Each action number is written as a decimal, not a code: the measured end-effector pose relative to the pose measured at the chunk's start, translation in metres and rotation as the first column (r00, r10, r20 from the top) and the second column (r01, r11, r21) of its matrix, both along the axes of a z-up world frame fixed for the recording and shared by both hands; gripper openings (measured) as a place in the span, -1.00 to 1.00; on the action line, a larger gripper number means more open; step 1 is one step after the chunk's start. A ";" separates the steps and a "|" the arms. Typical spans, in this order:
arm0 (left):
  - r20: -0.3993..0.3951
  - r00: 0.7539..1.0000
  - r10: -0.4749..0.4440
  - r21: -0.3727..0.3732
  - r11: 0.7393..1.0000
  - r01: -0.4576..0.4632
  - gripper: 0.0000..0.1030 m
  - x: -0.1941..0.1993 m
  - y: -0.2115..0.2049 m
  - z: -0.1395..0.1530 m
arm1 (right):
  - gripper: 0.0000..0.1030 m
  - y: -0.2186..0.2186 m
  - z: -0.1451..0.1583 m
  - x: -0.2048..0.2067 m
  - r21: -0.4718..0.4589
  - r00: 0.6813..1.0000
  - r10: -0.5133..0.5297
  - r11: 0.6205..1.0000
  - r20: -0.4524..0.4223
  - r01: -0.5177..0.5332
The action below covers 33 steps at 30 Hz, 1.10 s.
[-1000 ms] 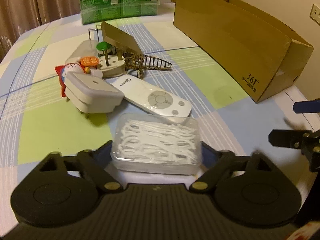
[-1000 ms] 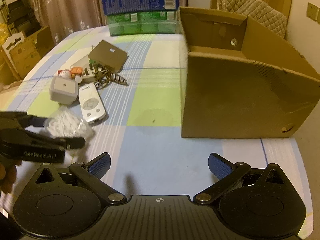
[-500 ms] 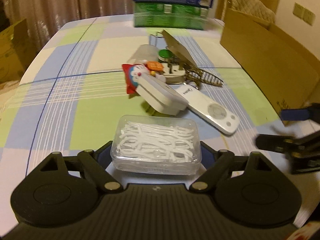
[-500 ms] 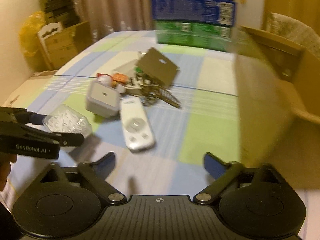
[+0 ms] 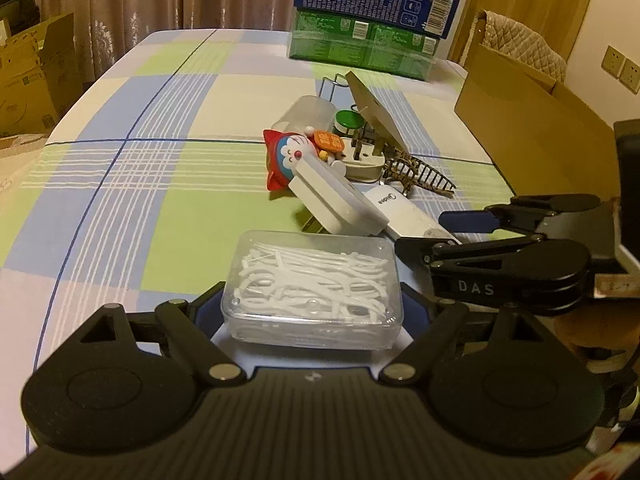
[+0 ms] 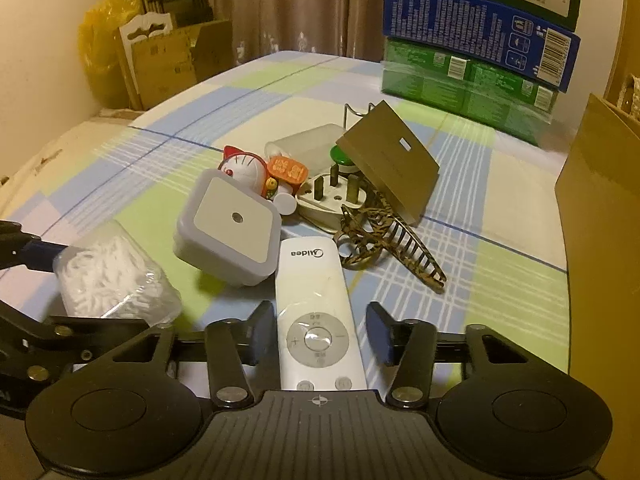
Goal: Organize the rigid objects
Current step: 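Grasp the white Midea remote with the right tool while the left tool lifts the floss box, then carry both items over the cardboard box and open the left tool to drop the floss box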
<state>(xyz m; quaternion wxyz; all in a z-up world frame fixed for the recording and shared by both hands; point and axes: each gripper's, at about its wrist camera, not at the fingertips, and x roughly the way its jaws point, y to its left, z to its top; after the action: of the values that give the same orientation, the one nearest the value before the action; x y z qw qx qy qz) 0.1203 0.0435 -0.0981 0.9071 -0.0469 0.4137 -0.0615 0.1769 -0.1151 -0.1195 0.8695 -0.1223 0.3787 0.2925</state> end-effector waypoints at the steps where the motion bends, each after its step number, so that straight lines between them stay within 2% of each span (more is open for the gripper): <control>1: 0.000 1.000 0.003 -0.003 1.000 -0.003 0.62 0.001 0.001 0.000 | -0.24 0.001 -0.001 0.000 -0.001 1.000 0.006 1.000 -0.001 -0.006; 9: 0.000 1.000 -0.007 -0.007 1.000 0.007 0.62 0.000 -0.002 0.001 | -0.27 -0.005 0.003 -0.012 0.002 1.000 -0.009 1.000 -0.014 0.009; 16: 0.017 0.999 -0.050 0.000 0.999 0.050 0.62 -0.004 -0.013 0.008 | -0.27 -0.035 0.024 -0.037 0.034 0.994 -0.106 0.994 -0.005 0.106; 21: 0.048 0.996 -0.075 0.020 0.997 0.074 0.62 -0.006 -0.023 0.026 | -0.27 -0.056 0.060 -0.049 0.084 0.985 -0.172 0.982 0.026 0.170; 27: 0.104 0.987 -0.119 0.040 0.993 0.115 0.62 -0.006 -0.046 0.063 | -0.27 -0.085 0.120 -0.054 0.158 0.964 -0.256 0.957 0.068 0.243; 33: 0.158 0.964 -0.211 0.042 0.977 0.207 0.62 0.005 -0.097 0.101 | -0.27 -0.144 0.172 -0.044 0.189 0.920 -0.380 0.914 0.095 0.358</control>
<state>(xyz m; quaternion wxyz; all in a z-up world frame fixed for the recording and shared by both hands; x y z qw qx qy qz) 0.1253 -0.0535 0.0032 0.9267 0.0138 0.3419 -0.1553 0.1331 -0.2595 0.0529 0.9391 0.0065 0.3114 0.1453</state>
